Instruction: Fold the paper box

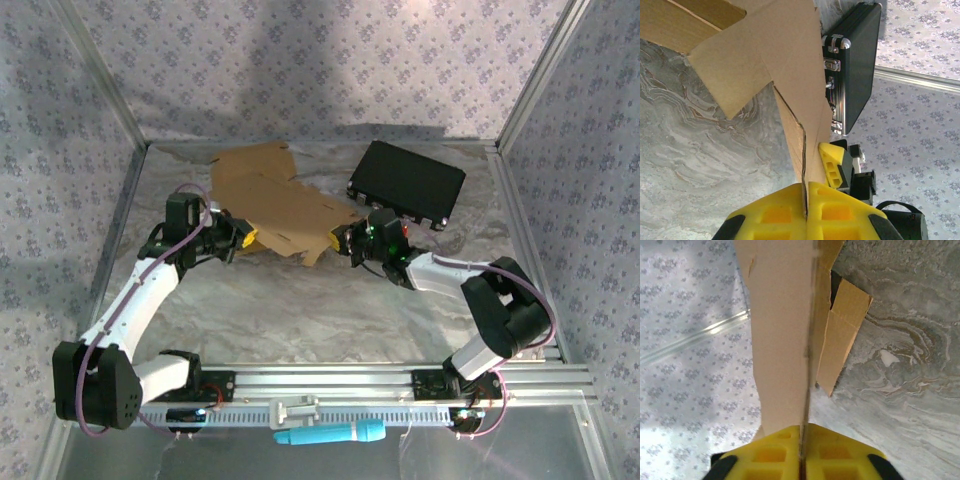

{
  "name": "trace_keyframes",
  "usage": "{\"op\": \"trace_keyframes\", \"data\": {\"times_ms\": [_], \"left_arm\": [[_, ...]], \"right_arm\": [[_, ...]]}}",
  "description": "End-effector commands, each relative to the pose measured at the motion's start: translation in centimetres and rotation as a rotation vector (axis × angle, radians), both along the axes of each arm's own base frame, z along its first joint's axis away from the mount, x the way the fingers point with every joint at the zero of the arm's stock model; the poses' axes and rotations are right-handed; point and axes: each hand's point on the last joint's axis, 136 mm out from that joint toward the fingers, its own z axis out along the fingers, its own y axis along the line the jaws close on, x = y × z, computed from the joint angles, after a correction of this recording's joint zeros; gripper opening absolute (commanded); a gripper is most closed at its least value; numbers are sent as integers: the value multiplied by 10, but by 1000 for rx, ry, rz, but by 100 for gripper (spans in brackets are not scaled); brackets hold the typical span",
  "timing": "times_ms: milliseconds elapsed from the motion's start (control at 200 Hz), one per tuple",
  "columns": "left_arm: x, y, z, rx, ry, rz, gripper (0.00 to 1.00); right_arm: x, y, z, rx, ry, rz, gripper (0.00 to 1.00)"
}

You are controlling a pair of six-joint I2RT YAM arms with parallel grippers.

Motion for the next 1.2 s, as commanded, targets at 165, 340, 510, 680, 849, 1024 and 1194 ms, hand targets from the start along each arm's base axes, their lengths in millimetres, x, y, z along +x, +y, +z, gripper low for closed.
{"op": "trace_keyframes", "data": {"times_ms": [165, 340, 510, 680, 849, 1024, 1194], "left_arm": [[3, 9, 36, 100, -81, -1, 45], [0, 37, 83, 307, -181, 79, 71], [-6, 63, 133, 426, -305, 191, 73], [-6, 67, 171, 416, -430, 228, 75], [1, 60, 171, 409, -427, 189, 75], [16, 44, 155, 366, -364, 132, 73], [30, 22, 125, 323, -266, 30, 69]], "right_arm": [[15, 12, 68, -7, -121, -4, 0], [25, 11, 138, -96, -216, -42, 0], [26, -5, 204, -159, -284, -127, 0], [5, -37, 234, -231, -251, -246, 0], [-47, -87, 268, -392, -203, -387, 0], [-79, -110, 258, -551, 7, -455, 0], [-28, -76, 210, -511, 139, -450, 0]]}}
